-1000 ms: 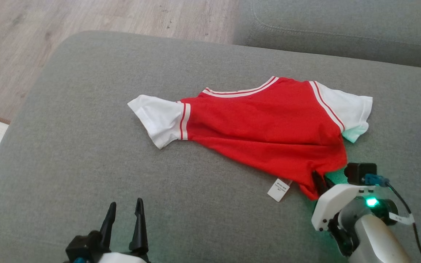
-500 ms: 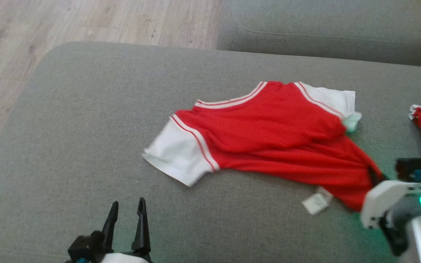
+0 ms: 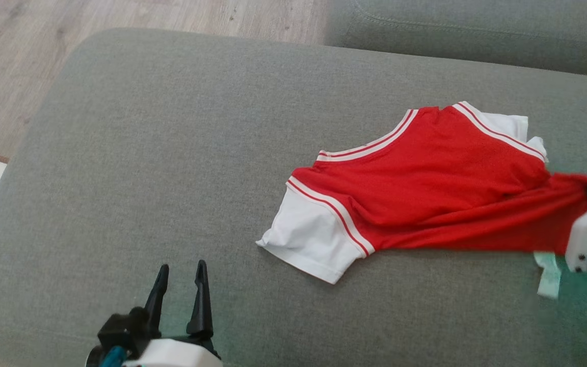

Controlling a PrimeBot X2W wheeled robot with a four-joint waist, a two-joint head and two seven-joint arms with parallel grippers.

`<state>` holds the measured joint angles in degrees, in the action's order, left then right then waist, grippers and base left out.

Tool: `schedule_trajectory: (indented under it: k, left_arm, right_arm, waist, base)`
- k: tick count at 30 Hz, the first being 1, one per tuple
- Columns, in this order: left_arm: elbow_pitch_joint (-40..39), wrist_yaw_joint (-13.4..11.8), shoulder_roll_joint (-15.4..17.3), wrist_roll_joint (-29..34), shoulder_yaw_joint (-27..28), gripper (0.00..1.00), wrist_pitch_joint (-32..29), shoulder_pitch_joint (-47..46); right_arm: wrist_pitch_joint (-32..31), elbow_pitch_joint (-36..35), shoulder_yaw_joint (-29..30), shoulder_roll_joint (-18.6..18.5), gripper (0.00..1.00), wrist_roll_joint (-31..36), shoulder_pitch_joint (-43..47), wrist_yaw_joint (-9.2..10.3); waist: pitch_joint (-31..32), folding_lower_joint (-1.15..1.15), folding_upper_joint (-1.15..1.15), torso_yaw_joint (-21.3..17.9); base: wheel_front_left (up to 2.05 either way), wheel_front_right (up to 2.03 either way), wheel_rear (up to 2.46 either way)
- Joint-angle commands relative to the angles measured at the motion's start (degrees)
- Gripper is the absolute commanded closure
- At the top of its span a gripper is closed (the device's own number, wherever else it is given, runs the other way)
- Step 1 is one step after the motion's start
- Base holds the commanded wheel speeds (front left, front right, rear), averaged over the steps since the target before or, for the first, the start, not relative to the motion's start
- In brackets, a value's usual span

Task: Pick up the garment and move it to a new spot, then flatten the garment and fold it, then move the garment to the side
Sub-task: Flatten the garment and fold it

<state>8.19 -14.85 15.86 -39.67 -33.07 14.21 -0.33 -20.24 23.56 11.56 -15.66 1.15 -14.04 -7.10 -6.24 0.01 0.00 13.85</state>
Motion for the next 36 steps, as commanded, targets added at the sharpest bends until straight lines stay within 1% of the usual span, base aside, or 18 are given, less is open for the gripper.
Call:
schedule_trajectory:
  k: [1,2,3,7,10,13,16,19,23,27,33,34,35,36]
  left_arm:
    - [-1.2,0.2,0.2,0.7,1.9,0.00,0.6,-2.4]
    - [-1.1,0.2,0.2,0.8,1.7,0.00,0.6,-2.5]
    - [-0.9,0.4,0.0,0.9,1.3,0.00,0.5,-2.7]
    - [-0.6,0.4,-0.4,1.0,0.7,0.00,0.4,-2.7]
    - [-0.6,0.3,-0.3,0.9,0.6,0.00,0.4,-2.3]
    - [-0.7,0.1,-0.2,0.8,0.5,0.00,0.3,-1.6]
    - [-1.0,-0.1,0.0,0.7,0.4,0.00,0.2,-0.9]
    - [-1.4,-0.3,0.3,0.6,0.4,0.00,0.2,-0.5]
    - [-1.9,-0.4,0.6,0.5,0.4,0.00,0.1,-0.5]
    - [-2.2,-0.3,0.6,0.6,0.3,0.00,0.0,-1.2]
    - [-1.8,-0.2,0.4,0.7,0.3,0.00,-0.1,-2.2]
    - [-1.8,-0.2,0.4,0.6,0.3,0.00,-0.1,-2.3]
    - [-1.7,-0.2,0.4,0.6,0.4,0.00,0.0,-2.3]
    - [-1.7,-0.2,0.4,0.6,0.4,0.00,0.0,-2.3]
  right_arm:
    - [2.2,-1.3,-1.1,-1.3,0.00,0.8,-3.0,-0.39]
    - [3.6,-0.8,-1.3,-0.8,0.00,1.2,-3.7,-0.39]
    - [6.3,0.3,-1.7,0.4,0.00,1.9,-4.3,-0.39]
    - [11.9,1.0,-0.8,3.0,0.00,2.9,-3.7,-0.39]
    - [15.2,0.0,-0.2,5.3,0.00,3.7,-1.4,-0.39]
    - [17.0,-2.6,0.2,8.2,0.00,4.1,2.4,-0.39]
    - [16.6,-5.5,0.0,10.1,0.00,4.0,7.3,-0.39]
    - [15.3,-7.6,-0.5,11.3,0.00,3.8,11.6,-0.39]
    - [13.6,-8.2,-1.0,11.9,0.00,3.7,13.5,-0.39]
    - [12.7,-6.1,-1.6,11.9,0.00,4.5,11.5,-0.39]
    - [9.8,1.1,-1.8,10.9,0.00,5.0,6.7,-0.39]
    - [9.3,2.4,-1.6,10.8,0.16,5.0,6.0,-0.39]
    - [8.8,3.5,-1.3,10.7,0.59,5.1,5.4,-0.39]
    - [8.8,3.5,-1.3,10.7,0.59,5.1,5.4,-0.39]
  waist:
    - [-0.1,-0.01,0.00,0.0]
    - [-0.1,-0.01,0.00,-0.1]
    - [0.2,-0.01,0.00,-0.5]
    - [1.4,-0.01,0.00,-1.6]
    - [2.4,-0.01,0.00,-2.6]
    - [3.3,-0.01,0.00,-3.5]
    - [3.8,-0.01,0.00,-4.2]
    - [3.8,-0.01,0.00,-4.8]
    - [2.9,-0.01,0.00,-5.2]
    - [1.6,-0.01,0.00,-5.0]
    - [0.1,-0.01,0.00,-3.9]
    - [0.0,-0.01,0.00,-3.7]
    - [-0.1,-0.01,0.00,-3.6]
    - [-0.1,-0.01,0.00,-3.6]
  base:
    - [0.00,0.00,0.00]
    - [0.00,0.00,0.00]
    - [0.00,0.00,0.00]
    - [0.00,0.00,0.00]
    - [0.00,0.00,0.00]
    - [0.00,0.00,0.00]
    - [0.00,0.00,0.00]
    - [0.00,0.00,0.00]
    - [0.00,0.00,0.00]
    - [0.00,0.00,0.00]
    - [0.00,0.00,0.00]
    - [0.00,0.00,0.00]
    - [0.00,0.00,0.00]
    - [0.00,0.00,0.00]
